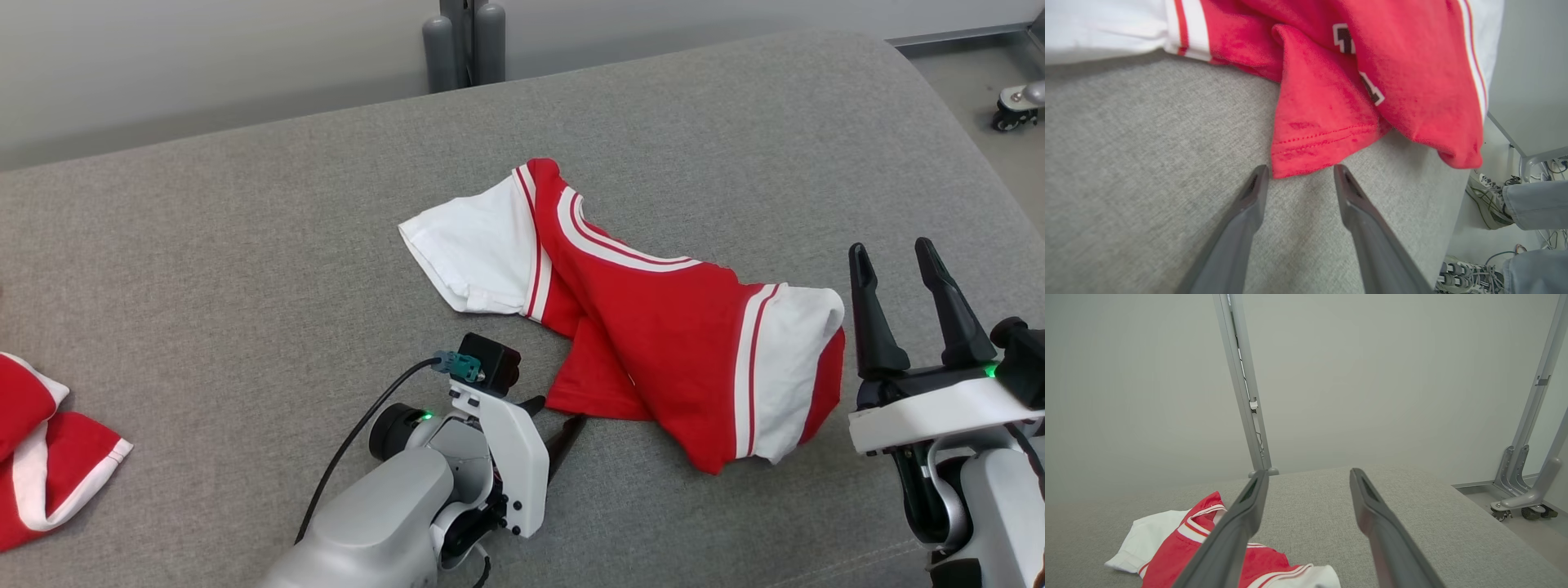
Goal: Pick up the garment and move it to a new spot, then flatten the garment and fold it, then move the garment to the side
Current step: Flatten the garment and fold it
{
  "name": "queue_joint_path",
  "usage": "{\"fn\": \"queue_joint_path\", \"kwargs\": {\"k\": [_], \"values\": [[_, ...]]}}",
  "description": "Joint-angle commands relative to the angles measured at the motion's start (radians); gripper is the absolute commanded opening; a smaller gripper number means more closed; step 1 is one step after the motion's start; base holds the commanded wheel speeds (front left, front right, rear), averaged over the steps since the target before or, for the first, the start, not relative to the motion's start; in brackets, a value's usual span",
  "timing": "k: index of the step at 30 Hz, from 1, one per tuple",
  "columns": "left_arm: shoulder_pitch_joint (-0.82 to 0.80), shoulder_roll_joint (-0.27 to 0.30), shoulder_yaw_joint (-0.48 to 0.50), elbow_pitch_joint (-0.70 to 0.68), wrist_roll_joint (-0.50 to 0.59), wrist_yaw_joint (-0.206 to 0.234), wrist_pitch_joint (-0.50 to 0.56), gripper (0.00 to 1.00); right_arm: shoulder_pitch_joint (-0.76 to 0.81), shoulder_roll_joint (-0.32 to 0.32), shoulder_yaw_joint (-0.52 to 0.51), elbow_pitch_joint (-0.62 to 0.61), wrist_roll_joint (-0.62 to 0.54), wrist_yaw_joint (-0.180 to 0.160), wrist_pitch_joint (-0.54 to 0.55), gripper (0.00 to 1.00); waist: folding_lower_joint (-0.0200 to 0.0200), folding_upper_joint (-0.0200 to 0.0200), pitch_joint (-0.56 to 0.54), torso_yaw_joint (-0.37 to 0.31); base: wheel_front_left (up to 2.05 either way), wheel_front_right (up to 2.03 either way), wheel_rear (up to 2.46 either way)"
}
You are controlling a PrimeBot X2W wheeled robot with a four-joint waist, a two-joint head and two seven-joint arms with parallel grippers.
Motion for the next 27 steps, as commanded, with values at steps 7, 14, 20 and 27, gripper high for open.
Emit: {"fn": "queue_joint_path", "kwargs": {"k": [7,14,20,27], "values": [[-0.054,0.005,-0.063,0.019,-0.068,0.015,-0.038,1.00,-0.017,-0.007,0.007,0.002,0.008,0.001,-0.005,1.00,0.0000,-0.0001,0.011,-0.006,0.00,0.00,0.00],[-0.090,0.005,-0.119,0.028,-0.122,0.012,-0.064,0.00,-0.016,-0.007,-0.009,-0.001,0.006,0.001,-0.005,1.00,0.0000,-0.0001,0.020,-0.011,0.00,0.00,0.00],[-0.120,0.004,-0.168,-0.004,-0.120,0.024,-0.108,0.00,0.001,-0.004,-0.034,-0.003,-0.004,0.001,-0.005,1.00,0.0000,-0.0001,0.001,0.016,0.00,0.00,0.00],[-0.108,0.020,-0.168,-0.073,-0.124,0.068,-0.174,0.00,0.037,-0.009,-0.060,-0.002,-0.011,0.001,-0.005,1.00,0.0000,-0.0001,-0.060,0.085,0.00,0.00,0.00]]}}
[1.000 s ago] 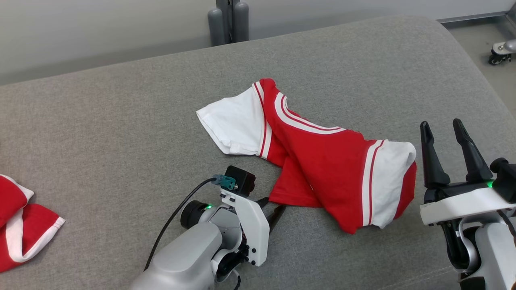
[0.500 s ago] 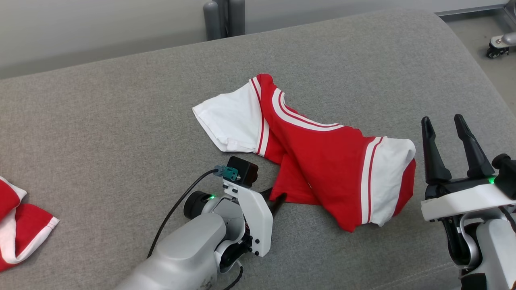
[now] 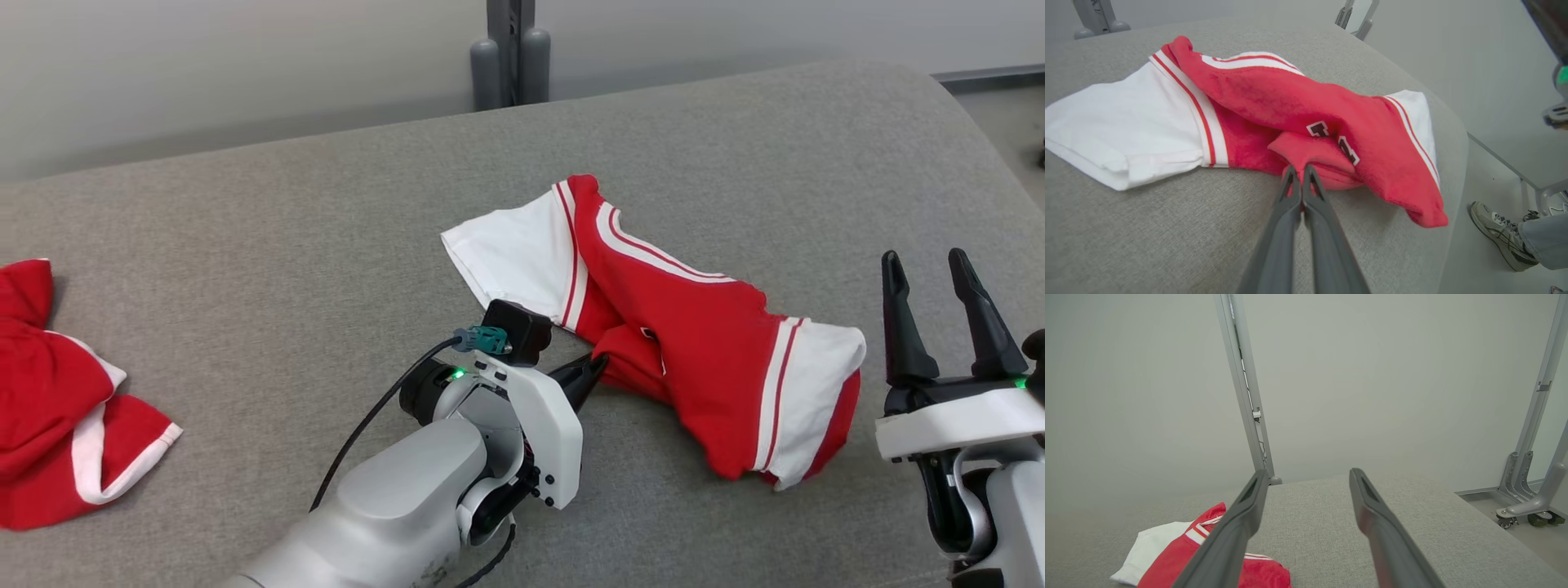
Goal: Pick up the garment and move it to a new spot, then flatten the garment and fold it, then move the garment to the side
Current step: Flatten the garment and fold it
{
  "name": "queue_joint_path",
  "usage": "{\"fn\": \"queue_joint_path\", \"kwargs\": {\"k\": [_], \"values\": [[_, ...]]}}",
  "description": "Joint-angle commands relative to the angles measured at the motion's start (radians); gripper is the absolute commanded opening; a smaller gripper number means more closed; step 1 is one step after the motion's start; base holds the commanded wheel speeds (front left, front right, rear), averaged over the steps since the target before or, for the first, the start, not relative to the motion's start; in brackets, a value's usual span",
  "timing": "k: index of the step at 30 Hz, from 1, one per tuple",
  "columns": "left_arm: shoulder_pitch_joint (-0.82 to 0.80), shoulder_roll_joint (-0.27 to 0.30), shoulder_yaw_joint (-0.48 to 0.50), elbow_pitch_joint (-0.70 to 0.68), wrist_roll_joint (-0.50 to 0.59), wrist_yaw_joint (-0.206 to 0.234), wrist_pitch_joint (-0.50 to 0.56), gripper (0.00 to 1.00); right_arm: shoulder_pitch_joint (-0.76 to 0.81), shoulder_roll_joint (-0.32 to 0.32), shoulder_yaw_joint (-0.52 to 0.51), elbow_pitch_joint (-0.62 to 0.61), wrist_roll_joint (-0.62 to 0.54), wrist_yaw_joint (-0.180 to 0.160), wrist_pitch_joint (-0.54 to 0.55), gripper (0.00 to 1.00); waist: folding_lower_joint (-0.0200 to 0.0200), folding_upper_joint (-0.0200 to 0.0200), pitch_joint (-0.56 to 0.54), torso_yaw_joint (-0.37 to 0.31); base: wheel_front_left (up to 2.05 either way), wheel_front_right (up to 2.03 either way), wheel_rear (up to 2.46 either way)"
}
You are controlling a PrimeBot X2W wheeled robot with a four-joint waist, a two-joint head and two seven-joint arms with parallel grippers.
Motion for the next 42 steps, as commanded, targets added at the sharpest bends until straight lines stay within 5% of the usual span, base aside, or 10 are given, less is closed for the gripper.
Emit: {"fn": "queue_joint_path", "kwargs": {"k": [1,8,20,28,29,30,31,37,42], "values": [[0.020,0.029,0.010,-0.014,-0.010,0.008,-0.008,0.00,0.017,-0.008,-0.010,0.001,-0.005,0.001,-0.005,1.00,0.0000,-0.0001,-0.027,0.033,0.00,0.00,0.00],[0.081,0.163,0.065,-0.176,-0.045,0.072,-0.034,0.00,0.045,-0.003,-0.016,0.011,-0.008,0.001,-0.005,1.00,0.0000,-0.0001,-0.069,0.084,0.00,0.00,0.00],[0.276,0.555,0.209,-0.560,-0.135,0.301,-0.061,0.00,0.062,0.000,-0.019,0.029,-0.004,0.001,-0.005,1.00,0.0000,-0.0001,-0.089,0.121,0.00,0.00,0.00],[0.349,0.630,0.240,-0.589,-0.134,0.403,-0.106,0.00,0.055,-0.001,0.006,0.063,0.009,0.001,-0.005,1.00,0.0000,-0.0001,-0.076,0.125,0.00,0.00,0.00],[0.355,0.622,0.242,-0.581,-0.138,0.404,-0.113,0.07,0.053,-0.002,0.008,0.066,0.010,0.001,-0.005,1.00,0.0000,-0.0001,-0.076,0.125,0.00,0.00,0.00],[0.362,0.614,0.241,-0.574,-0.144,0.402,-0.117,0.60,0.052,-0.002,0.012,0.070,0.010,0.001,-0.005,1.00,0.0000,-0.0001,-0.076,0.126,0.00,0.00,0.00],[0.369,0.606,0.239,-0.566,-0.148,0.399,-0.120,1.00,0.051,-0.003,0.016,0.073,0.011,0.001,-0.005,1.00,0.0000,-0.0001,-0.076,0.126,0.00,0.00,0.00],[0.389,0.566,0.260,-0.517,-0.105,0.397,-0.190,1.00,0.053,0.000,0.060,0.087,0.032,0.001,-0.005,1.00,0.0000,-0.0001,-0.088,0.136,0.00,0.00,0.00],[0.441,0.496,0.394,-0.511,0.000,0.422,-0.217,1.00,0.062,-0.014,0.154,0.101,0.094,0.001,-0.004,1.00,0.0000,-0.0001,-0.100,0.154,0.00,0.00,0.00]]}}
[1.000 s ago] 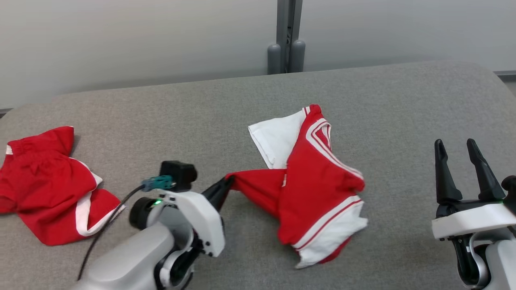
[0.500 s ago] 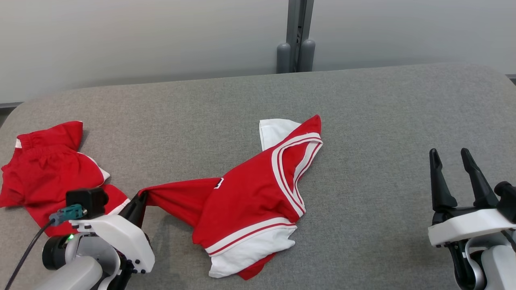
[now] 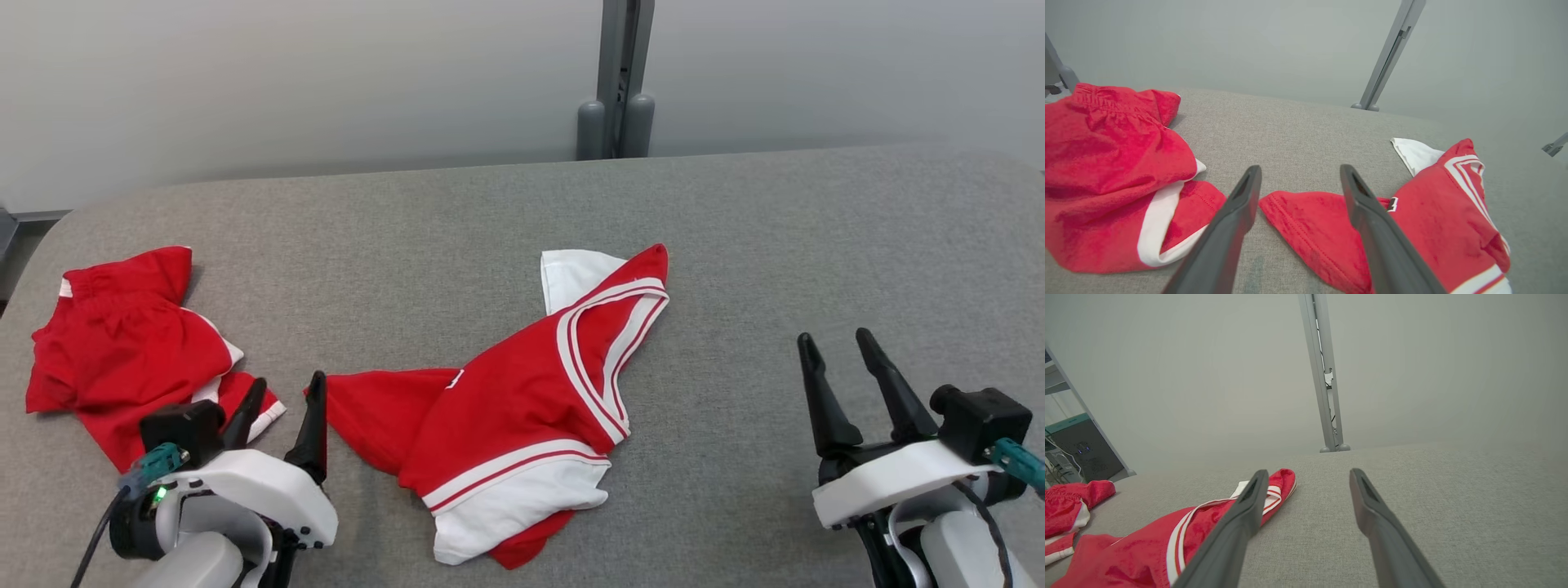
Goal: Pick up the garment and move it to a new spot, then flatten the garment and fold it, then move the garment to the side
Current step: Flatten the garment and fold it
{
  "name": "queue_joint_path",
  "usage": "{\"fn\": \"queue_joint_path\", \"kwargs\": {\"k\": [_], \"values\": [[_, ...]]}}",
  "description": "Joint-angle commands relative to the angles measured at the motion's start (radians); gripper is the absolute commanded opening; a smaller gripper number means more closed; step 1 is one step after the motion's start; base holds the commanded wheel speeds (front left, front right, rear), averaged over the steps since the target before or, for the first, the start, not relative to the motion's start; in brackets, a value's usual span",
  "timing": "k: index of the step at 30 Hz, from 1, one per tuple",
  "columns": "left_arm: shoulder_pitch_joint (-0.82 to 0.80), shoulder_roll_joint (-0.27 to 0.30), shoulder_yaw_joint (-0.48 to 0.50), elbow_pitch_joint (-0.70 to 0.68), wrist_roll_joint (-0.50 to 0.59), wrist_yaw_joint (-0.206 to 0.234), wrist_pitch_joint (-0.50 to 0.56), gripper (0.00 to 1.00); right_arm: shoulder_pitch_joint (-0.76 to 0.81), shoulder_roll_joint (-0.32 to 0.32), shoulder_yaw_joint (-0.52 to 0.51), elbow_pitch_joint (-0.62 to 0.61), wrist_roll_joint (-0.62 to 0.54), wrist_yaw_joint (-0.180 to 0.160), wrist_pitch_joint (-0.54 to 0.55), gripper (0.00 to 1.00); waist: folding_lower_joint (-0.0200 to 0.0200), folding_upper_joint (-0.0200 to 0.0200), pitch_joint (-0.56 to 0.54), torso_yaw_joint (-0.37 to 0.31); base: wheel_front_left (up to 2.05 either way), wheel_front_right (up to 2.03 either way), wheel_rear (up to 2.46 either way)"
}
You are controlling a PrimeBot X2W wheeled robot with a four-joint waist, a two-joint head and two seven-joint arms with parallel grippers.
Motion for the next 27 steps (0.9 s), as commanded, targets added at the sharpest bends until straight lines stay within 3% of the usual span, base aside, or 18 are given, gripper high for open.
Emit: {"fn": "queue_joint_path", "kwargs": {"k": [1,5,10,17,27], "values": [[0.038,-0.036,0.074,-0.011,0.065,-0.001,-0.005,1.00,0.007,-0.018,0.033,0.008,0.023,0.001,0.000,1.00,0.0000,0.0000,-0.003,0.014,0.00,0.00,0.00],[0.114,-0.104,0.179,-0.014,0.174,-0.041,-0.006,1.00,0.000,-0.047,0.109,0.009,0.070,0.001,0.015,1.00,0.0000,0.0000,-0.006,0.044,0.00,0.00,0.00],[0.164,-0.152,0.254,0.008,0.248,-0.086,-0.005,1.00,-0.004,-0.108,0.276,-0.001,0.183,0.001,0.124,1.00,0.0000,0.0000,-0.013,0.083,0.00,0.00,0.00],[0.190,-0.193,0.297,0.040,0.288,-0.127,-0.005,1.00,-0.057,-0.146,0.405,0.042,0.266,0.001,0.225,1.00,0.0000,0.0000,-0.015,0.123,0.00,0.00,0.00],[0.190,-0.248,0.334,0.085,0.328,-0.173,-0.005,1.00,-0.181,-0.133,0.530,0.221,0.291,0.001,0.302,1.00,0.0000,0.0000,-0.006,0.202,0.00,0.00,0.00]]}}
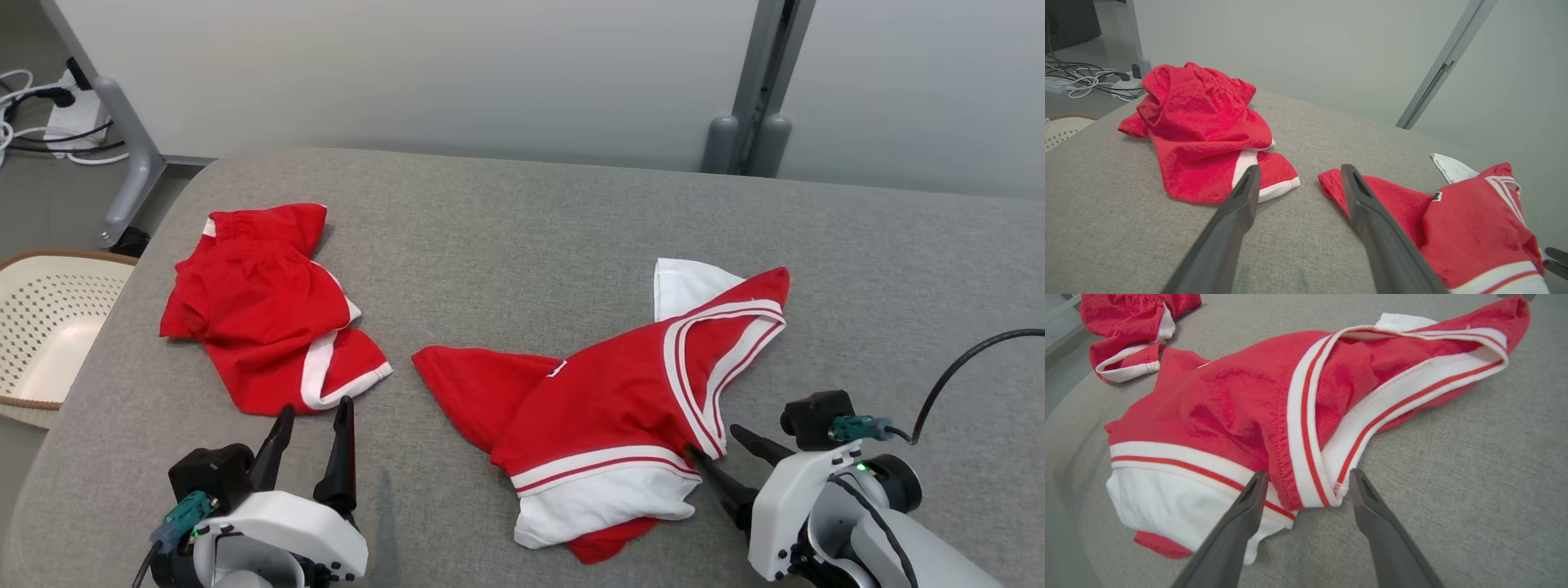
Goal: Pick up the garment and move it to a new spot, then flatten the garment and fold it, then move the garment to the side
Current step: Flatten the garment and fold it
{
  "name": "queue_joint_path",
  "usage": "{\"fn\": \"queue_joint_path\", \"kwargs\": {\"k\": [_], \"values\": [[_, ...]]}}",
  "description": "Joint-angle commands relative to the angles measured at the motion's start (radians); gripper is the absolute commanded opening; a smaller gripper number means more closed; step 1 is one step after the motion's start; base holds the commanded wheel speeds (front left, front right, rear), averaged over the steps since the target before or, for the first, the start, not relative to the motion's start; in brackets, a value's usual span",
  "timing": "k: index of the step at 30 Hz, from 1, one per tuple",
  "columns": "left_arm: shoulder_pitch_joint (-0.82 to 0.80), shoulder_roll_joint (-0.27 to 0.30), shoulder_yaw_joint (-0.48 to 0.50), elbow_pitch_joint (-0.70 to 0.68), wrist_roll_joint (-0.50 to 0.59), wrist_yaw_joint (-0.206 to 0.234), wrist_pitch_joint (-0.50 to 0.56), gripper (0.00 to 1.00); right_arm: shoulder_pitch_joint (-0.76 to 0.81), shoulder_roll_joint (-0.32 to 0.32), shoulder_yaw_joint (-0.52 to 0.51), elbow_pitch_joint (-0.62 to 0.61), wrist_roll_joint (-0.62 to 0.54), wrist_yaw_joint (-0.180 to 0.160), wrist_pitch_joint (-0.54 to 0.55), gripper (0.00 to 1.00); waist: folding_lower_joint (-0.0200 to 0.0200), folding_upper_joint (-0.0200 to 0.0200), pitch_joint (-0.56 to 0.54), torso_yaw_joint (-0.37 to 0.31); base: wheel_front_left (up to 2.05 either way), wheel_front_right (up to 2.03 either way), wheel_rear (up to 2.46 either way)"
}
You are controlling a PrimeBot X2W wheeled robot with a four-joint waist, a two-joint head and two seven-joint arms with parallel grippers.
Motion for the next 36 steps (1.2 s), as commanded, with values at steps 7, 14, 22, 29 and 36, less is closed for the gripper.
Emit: {"fn": "queue_joint_path", "kwargs": {"k": [7,14,22,29,36], "values": [[0.018,-0.024,0.028,0.021,0.026,-0.024,-0.002,1.00,-0.044,0.002,0.017,0.076,-0.002,0.000,-0.033,0.00,0.0000,-0.0001,0.008,0.033,0.00,0.00,0.00],[0.021,-0.029,0.045,0.034,0.038,-0.034,-0.002,1.00,-0.051,-0.026,-0.008,0.066,0.035,0.000,-0.095,0.00,0.0000,-0.0001,-0.001,0.008,0.00,0.00,0.00],[0.025,-0.031,0.044,0.043,0.039,-0.038,0.000,1.00,-0.020,-0.179,-0.119,-0.025,0.098,0.000,-0.108,0.00,0.0000,-0.0001,-0.004,-0.072,0.00,0.00,0.00],[0.012,-0.029,0.039,0.055,0.037,-0.042,0.005,1.00,0.004,-0.253,-0.151,-0.053,0.110,0.000,-0.047,0.00,0.0000,-0.0001,0.007,-0.109,0.00,0.00,0.00],[-0.005,-0.028,0.031,0.064,0.040,-0.047,0.011,1.00,-0.019,-0.279,-0.190,0.017,0.046,0.000,-0.033,0.00,0.0000,-0.0001,0.021,-0.125,0.00,0.00,0.00]]}}
